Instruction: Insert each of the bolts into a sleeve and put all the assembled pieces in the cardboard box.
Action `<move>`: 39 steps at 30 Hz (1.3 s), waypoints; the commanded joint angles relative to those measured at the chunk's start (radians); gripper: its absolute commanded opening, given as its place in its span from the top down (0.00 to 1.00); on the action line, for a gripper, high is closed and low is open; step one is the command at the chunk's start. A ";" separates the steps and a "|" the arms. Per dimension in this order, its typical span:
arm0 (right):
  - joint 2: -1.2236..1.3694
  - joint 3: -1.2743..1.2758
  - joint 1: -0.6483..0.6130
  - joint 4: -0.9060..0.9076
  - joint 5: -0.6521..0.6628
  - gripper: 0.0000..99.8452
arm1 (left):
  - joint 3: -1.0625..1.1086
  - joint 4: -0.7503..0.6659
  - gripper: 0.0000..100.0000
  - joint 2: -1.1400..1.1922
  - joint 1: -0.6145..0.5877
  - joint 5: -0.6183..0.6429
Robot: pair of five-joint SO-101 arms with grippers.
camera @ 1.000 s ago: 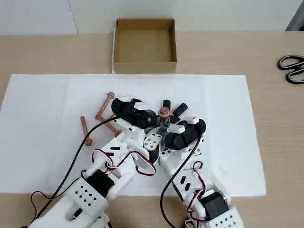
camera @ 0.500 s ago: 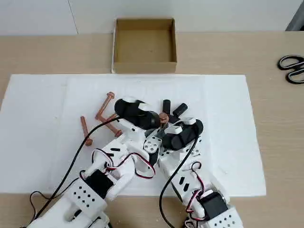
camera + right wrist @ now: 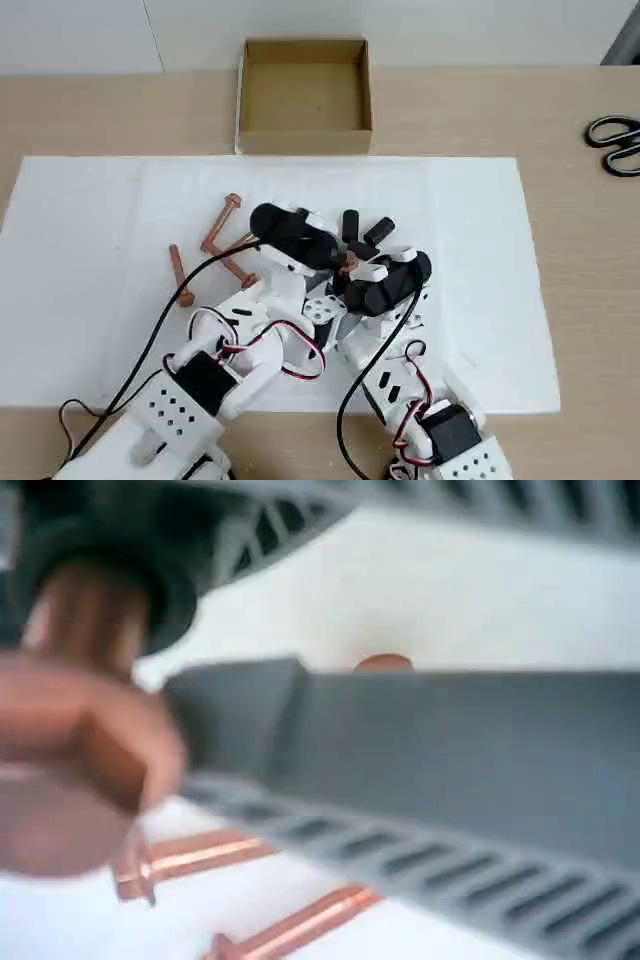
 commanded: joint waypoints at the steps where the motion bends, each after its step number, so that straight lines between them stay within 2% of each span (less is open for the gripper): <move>1: -0.018 -0.023 -0.002 -0.027 -0.006 1.00 | -0.036 0.038 0.80 -0.009 0.035 -0.014; 8: -0.018 -0.023 -0.002 -0.027 -0.006 1.00 | -0.050 0.057 0.80 -0.009 -0.014 -0.018; 12: -0.018 -0.023 -0.002 -0.027 -0.006 1.00 | -0.110 0.176 0.79 -0.009 -0.018 -0.020; 17: -0.018 -0.023 -0.002 -0.027 -0.006 1.00 | -0.209 0.367 0.72 -0.009 -0.032 -0.021; 24: -0.018 -0.023 -0.002 -0.027 -0.006 1.00 | -0.295 0.497 0.70 -0.009 -0.124 -0.021; 29: -0.018 -0.023 -0.001 -0.027 -0.006 1.00 | -0.394 0.601 0.70 -0.009 -0.241 -0.021; 35: -0.018 -0.023 0.001 -0.027 -0.005 1.00 | -0.529 0.773 0.70 -0.009 -0.459 -0.026; 39: -0.010 -0.018 0.015 -0.019 0.008 1.00 | -0.550 0.865 0.70 -0.009 -0.583 -0.176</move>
